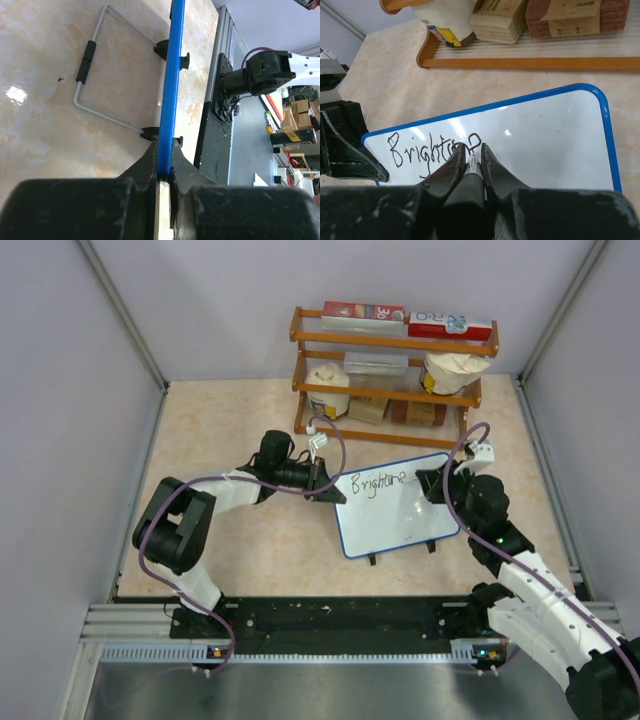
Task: Write a sentence on the whiteboard
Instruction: Write with the whiteboard marker on the whiteboard.
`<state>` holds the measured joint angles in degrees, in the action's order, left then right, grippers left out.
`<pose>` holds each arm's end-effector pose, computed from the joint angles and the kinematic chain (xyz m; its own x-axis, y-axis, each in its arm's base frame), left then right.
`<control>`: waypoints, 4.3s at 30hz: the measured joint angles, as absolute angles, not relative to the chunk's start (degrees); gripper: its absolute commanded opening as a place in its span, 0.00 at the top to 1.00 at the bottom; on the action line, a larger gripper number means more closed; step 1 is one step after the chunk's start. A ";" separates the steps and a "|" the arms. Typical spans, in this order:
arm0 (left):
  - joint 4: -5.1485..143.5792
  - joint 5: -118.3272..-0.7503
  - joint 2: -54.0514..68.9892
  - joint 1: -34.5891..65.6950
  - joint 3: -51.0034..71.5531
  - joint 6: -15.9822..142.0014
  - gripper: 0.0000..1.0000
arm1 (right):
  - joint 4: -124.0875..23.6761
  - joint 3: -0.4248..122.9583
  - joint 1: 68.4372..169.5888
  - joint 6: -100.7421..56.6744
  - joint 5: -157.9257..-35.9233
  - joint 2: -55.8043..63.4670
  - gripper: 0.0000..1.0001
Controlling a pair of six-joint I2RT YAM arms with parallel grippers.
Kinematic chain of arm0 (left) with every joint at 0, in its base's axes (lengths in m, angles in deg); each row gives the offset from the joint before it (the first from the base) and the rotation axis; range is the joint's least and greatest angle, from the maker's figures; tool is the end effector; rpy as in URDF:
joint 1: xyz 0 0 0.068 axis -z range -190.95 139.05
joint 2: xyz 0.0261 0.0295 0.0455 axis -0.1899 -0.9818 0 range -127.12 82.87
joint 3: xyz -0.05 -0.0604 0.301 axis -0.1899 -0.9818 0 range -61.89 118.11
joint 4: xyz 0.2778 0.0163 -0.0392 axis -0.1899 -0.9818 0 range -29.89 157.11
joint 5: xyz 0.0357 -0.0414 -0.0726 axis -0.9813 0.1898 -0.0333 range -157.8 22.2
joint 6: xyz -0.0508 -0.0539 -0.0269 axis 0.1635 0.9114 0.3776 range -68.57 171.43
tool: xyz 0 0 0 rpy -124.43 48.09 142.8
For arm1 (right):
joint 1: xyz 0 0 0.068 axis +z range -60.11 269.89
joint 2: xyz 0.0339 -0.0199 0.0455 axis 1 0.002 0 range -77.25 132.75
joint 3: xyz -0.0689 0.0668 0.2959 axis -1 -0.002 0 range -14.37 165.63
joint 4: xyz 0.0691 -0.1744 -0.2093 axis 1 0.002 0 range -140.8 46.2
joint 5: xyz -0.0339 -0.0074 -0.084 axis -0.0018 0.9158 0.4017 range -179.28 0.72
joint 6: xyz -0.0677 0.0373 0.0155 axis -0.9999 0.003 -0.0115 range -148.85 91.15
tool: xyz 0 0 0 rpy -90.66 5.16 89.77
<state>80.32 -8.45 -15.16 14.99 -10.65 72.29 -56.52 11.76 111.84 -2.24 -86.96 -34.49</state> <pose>0.3149 -0.2178 0.2011 -0.7737 0.1745 -0.6090 0.6335 0.2216 -0.7413 0.1941 0.0752 0.2740 -0.3077 0.3585 -0.8814 -0.2224 0.8736 0.4329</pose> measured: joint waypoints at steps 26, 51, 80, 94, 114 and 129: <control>80.30 -8.45 -15.16 14.99 -10.65 72.27 1.00 | -55.45 11.94 111.58 -2.59 -84.29 -35.43 1.00; 80.30 -8.45 -15.16 14.99 -10.65 72.23 1.00 | -56.19 13.82 109.94 -2.74 -82.98 -35.40 1.00; 80.13 -8.56 -15.16 14.96 -10.65 72.27 1.00 | -59.95 13.82 109.09 -2.17 -85.01 -31.69 1.00; 80.13 -8.53 -15.16 14.96 -10.63 72.25 1.00 | -57.41 11.87 109.09 -2.22 -86.04 -34.64 1.00; 80.11 -8.53 -15.16 14.99 -10.61 72.25 1.00 | -54.53 11.48 109.09 -2.43 -85.80 -36.43 1.00; 80.02 -8.51 -15.16 14.99 -10.56 72.20 1.00 | -55.51 10.69 109.09 -1.80 -89.01 -37.20 1.00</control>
